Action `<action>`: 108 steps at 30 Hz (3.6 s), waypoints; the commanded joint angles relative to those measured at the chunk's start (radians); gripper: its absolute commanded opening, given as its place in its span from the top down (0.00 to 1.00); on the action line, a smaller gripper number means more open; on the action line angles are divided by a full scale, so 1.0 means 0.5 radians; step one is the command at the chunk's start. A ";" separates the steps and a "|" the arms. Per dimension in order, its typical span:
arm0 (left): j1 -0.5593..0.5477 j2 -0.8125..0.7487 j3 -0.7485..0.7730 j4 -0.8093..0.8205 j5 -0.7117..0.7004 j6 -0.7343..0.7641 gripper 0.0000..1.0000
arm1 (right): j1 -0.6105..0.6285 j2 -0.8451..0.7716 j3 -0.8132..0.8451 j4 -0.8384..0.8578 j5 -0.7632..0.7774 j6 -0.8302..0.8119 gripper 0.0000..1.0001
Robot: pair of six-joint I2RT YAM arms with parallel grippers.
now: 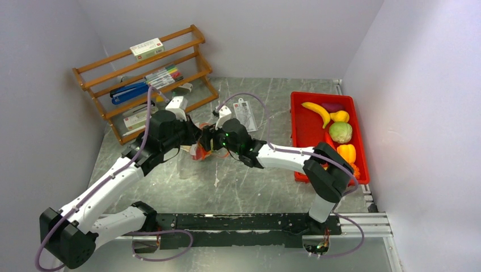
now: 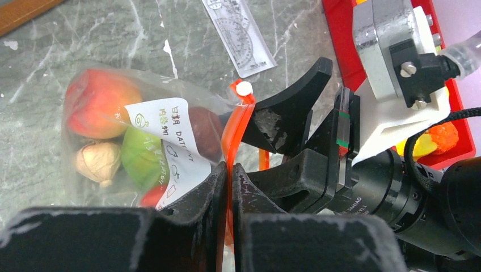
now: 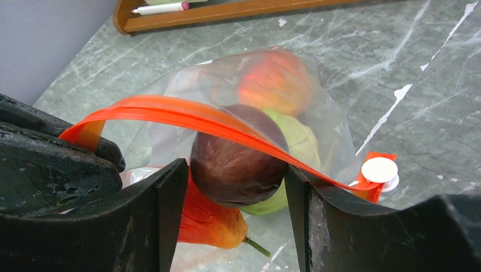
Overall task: Place the food in the zip-top bag and seal the zipper
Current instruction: Place the fake fruit in the zipper food storage bag, then pick up the fake vegetable from the bin.
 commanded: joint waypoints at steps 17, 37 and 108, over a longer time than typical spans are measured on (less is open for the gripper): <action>0.013 -0.077 -0.045 0.043 -0.080 0.044 0.93 | 0.005 -0.535 -0.147 -0.404 -0.011 -0.040 0.39; 0.015 -0.070 -0.047 0.084 -0.008 0.139 0.93 | -0.703 -0.855 0.037 -0.997 0.333 -0.232 0.39; 0.013 -0.132 -0.105 0.191 0.404 0.087 0.93 | -1.914 -0.612 -0.265 -1.775 0.007 -0.417 0.47</action>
